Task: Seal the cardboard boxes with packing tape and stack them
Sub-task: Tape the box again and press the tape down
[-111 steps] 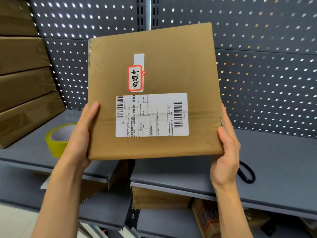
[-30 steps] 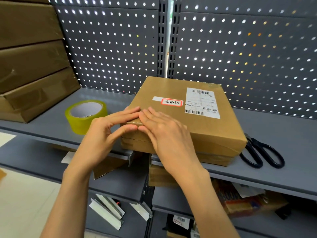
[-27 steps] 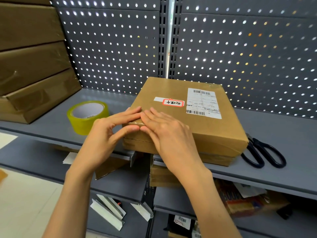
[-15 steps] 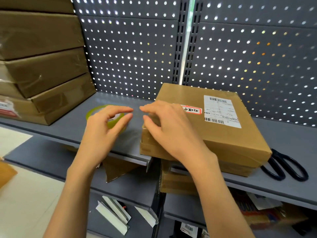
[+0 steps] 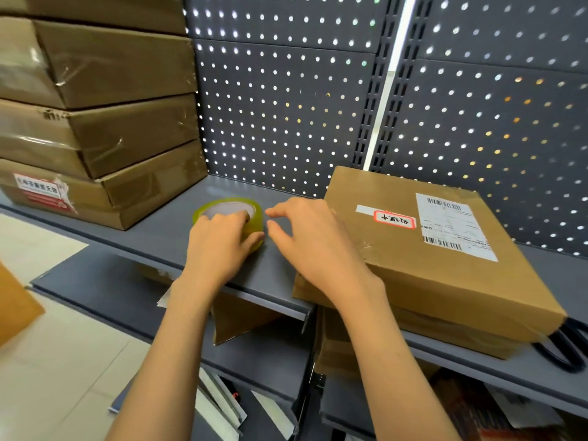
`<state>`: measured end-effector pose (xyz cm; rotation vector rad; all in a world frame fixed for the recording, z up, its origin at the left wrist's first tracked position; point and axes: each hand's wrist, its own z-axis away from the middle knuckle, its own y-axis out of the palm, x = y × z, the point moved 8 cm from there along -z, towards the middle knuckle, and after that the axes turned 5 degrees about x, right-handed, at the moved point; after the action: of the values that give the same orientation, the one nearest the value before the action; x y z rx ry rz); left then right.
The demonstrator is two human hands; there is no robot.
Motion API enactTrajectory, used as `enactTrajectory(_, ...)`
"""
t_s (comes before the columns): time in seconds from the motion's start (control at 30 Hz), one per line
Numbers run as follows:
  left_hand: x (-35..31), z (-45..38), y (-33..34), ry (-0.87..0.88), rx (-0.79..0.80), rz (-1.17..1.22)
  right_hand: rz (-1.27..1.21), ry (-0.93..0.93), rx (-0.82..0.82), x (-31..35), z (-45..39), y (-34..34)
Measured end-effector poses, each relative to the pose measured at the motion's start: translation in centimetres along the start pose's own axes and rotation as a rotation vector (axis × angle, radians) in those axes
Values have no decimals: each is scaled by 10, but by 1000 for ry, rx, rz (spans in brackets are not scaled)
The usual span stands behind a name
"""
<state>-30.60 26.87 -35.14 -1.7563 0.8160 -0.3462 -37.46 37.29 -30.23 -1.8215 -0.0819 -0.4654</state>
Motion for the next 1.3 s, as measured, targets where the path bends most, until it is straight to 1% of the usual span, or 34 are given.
enactTrajectory(0.03, 3, 4, -6, -10, -58, 67, -10, -7, -4, 0, 0, -1)
enactTrajectory(0.1, 12, 12, -19, -38, -161, 283, -56, -23, -36, -1, 0, -4)
enactTrajectory(0.13, 17, 17, -25, -44, -188, 394, -96, -37, -61, -1, 0, -6)
enactTrajectory(0.23, 16, 34, -43, 9, -235, 645, -287, -89, -123, 2, -3, -11)
enactTrajectory(0.33, 7, 51, -60, 43, -254, 876, -513, -109, -116, 5, -5, -10)
enactTrajectory(0.43, -5, 64, -68, 74, -215, 1016, -621, -117, -84, 6, -5, -7)
enactTrajectory(0.57, -13, 78, -76, 116, -192, 1000, -688, -164, -17, 7, -2, -3)
enactTrajectory(0.7, -10, 92, -83, 118, -201, 949, -727, -224, -47, 14, 3, -5)
enactTrajectory(0.93, -3, 112, -91, 43, -284, 846, -834, -226, -109, 10, 20, -13)
enactTrajectory(1.07, -5, 118, -93, 65, -282, 776, -873, -224, -176, 1, 24, -21)
enactTrajectory(1.2, -9, 122, -95, 85, -269, 731, -851, -236, -175, -3, 27, -25)
enactTrajectory(1.3, -12, 122, -98, 93, -275, 717, -782, -268, -209, 1, 31, -31)
